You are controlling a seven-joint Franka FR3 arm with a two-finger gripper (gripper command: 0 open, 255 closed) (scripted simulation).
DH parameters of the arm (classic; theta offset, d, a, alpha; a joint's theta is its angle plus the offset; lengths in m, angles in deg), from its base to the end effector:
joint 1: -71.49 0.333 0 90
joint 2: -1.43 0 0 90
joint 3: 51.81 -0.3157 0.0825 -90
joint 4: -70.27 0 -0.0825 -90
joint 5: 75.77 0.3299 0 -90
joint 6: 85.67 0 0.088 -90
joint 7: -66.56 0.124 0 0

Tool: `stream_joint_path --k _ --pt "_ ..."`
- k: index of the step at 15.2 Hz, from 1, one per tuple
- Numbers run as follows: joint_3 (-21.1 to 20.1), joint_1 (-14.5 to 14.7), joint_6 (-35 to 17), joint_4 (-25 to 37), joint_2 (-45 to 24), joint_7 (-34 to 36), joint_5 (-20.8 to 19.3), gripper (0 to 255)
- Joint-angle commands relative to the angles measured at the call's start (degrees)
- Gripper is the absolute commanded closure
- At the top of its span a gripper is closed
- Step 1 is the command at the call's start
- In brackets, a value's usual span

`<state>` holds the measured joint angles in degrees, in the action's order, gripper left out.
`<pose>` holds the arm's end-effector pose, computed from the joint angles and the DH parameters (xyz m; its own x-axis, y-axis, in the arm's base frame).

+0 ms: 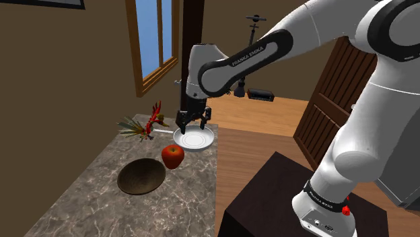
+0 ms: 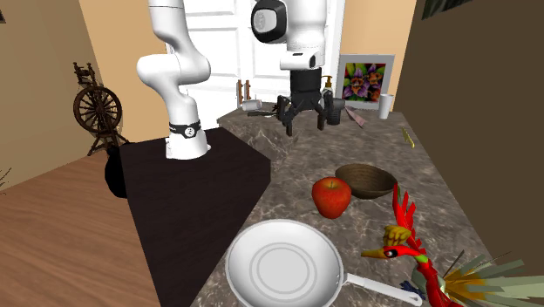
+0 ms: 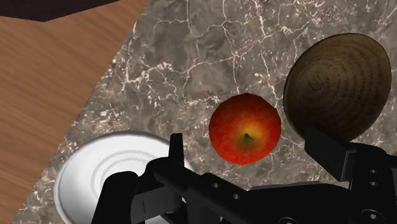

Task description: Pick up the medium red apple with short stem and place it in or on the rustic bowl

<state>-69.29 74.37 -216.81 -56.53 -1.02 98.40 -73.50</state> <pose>0.4644 0.1730 0.3800 0.9744 -0.2246 0.0061 -0.2240 -0.9730 -0.0550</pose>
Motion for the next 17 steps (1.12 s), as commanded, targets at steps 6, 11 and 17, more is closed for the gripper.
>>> stream_joint_path --k 6,11,17 --pt "1.03 3.17 -4.62 11.26 -16.27 9.97 -7.64 0" --pt "1.93 4.29 -6.70 13.26 -20.44 11.68 -9.24 0" --pt "2.52 4.80 -9.33 13.17 -23.05 12.33 -10.22 0"
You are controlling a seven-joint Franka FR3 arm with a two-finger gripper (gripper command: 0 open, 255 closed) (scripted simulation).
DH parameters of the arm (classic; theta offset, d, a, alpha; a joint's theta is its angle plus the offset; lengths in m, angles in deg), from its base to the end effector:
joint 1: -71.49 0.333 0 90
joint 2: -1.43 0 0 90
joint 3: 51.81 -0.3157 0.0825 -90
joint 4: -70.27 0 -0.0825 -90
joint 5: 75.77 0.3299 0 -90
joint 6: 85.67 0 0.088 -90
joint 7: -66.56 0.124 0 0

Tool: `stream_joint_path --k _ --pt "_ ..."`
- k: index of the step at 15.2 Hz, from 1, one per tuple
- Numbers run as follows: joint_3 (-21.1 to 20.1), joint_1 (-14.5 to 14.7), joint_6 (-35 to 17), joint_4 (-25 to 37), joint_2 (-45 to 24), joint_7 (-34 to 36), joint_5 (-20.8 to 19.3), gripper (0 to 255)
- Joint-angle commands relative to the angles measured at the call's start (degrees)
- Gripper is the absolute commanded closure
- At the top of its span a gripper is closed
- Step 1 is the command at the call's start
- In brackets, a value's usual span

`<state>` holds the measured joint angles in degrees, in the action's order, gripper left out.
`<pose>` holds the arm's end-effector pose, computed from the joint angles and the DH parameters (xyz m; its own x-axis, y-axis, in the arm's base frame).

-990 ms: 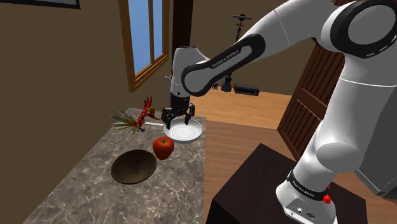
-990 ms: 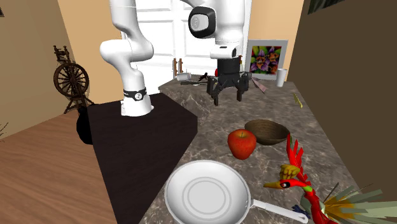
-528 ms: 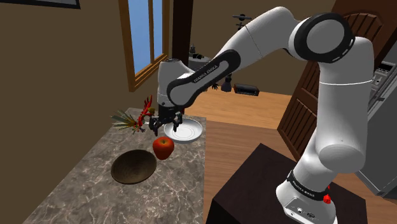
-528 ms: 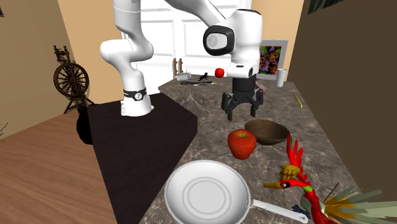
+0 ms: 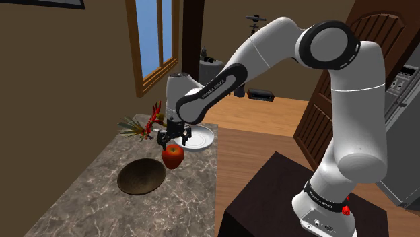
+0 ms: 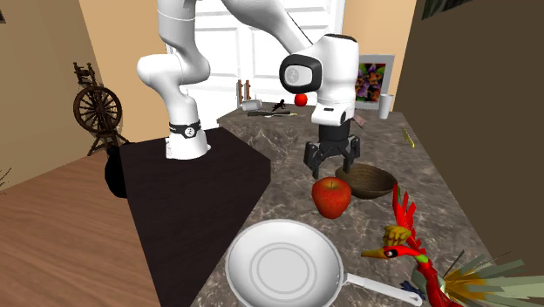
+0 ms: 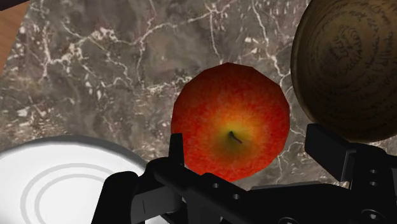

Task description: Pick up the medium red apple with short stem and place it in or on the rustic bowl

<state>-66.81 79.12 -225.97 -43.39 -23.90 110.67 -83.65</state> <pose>0.5389 0.2148 0.2742 0.9559 -0.2930 0.0175 -0.2921 -0.9554 -0.0433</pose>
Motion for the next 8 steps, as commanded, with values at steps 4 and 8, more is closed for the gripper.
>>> stream_joint_path --k 4,8 --pt "0.04 0.05 -0.17 0.03 -0.17 0.05 -0.07 0" --pt "0.04 0.05 -0.17 0.03 -0.17 0.05 -0.07 255"
